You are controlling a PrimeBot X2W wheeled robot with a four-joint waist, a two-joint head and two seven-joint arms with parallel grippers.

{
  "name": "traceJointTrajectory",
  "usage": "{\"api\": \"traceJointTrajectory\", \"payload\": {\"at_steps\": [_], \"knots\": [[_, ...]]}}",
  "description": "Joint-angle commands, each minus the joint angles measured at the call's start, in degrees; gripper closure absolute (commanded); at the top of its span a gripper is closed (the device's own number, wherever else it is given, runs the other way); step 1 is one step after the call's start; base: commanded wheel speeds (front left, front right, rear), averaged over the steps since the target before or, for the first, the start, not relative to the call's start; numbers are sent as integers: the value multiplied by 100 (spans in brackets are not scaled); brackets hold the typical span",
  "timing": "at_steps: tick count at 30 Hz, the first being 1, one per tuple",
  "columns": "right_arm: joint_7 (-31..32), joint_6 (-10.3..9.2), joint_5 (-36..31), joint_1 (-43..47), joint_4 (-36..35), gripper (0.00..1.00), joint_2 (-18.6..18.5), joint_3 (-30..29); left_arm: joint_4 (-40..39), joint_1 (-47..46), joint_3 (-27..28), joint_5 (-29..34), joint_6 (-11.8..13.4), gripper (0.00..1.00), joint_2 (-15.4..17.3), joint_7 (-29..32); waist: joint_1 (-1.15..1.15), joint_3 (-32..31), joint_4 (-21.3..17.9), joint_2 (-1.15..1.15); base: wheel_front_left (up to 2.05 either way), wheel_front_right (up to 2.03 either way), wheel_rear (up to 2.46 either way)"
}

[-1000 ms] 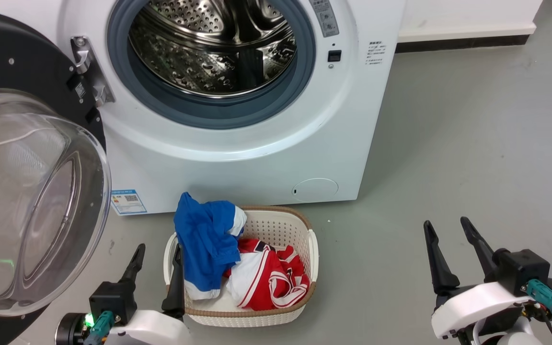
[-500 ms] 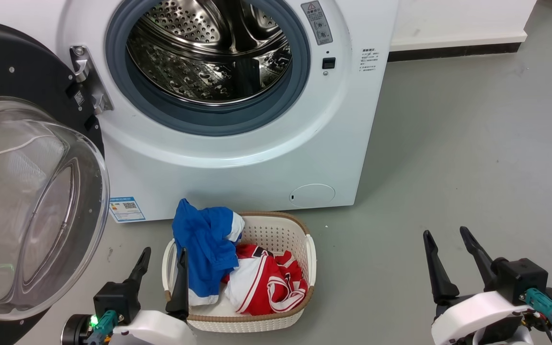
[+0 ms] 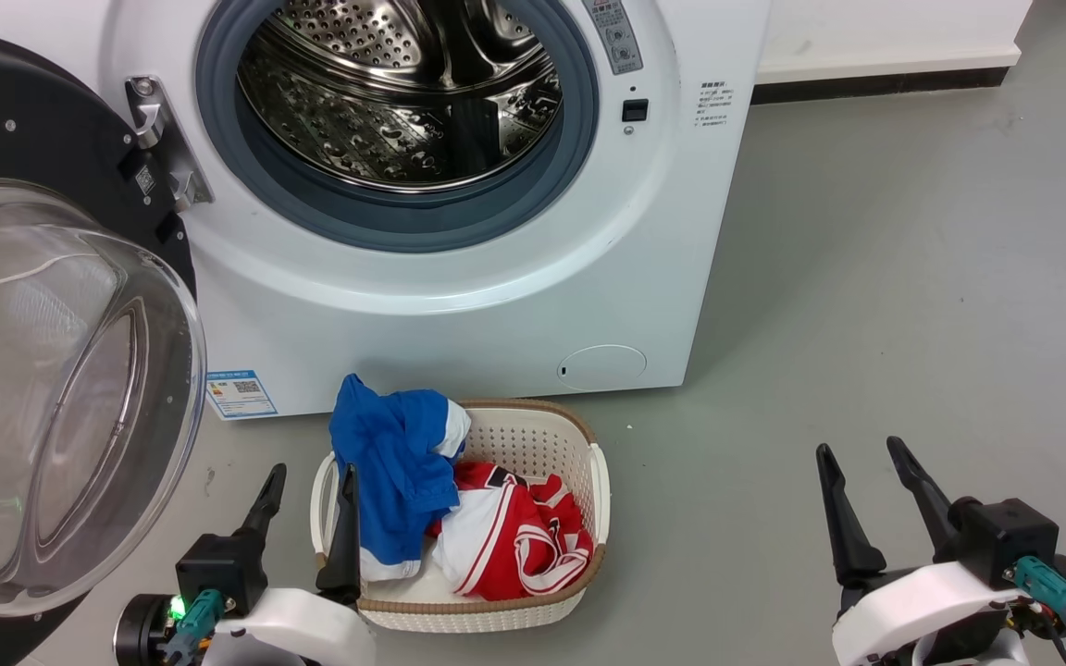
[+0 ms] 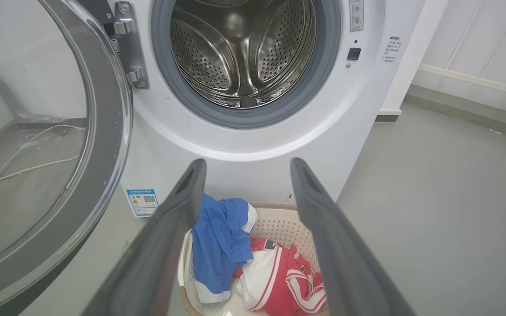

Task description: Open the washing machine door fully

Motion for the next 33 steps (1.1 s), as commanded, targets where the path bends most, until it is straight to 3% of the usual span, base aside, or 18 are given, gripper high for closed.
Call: {"api": "traceJointTrajectory", "payload": {"at_steps": [1, 2, 3, 6, 33], "knots": [[-40, -1, 7, -62, 1, 0, 6, 2, 5, -92, 0, 5, 25, 0, 32, -32, 0, 8, 4, -1, 0, 0, 0], [-38, -1, 4, -68, 5, 0, 6, 2, 12, -95, -5, 7, 32, 0, 30, -38, 0, 9, 5, -1, 0, 0, 0], [-42, -1, 5, -73, 8, 100, 6, -1, 12, -96, -12, 2, 38, 100, 27, -43, 0, 10, 7, -1, 0, 0, 0], [-9, 0, 27, 52, 141, 100, 1, 11, 143, 51, -30, 1, -1, 100, -18, -16, 0, 11, 5, -1, 0, 0, 0], [265, 0, 3012, -182, 352, 100, -138, -99, 210, -148, 431, -2645, -288, 100, -168, 595, 0, -26, 100, -1, 0, 0, 0]]}}
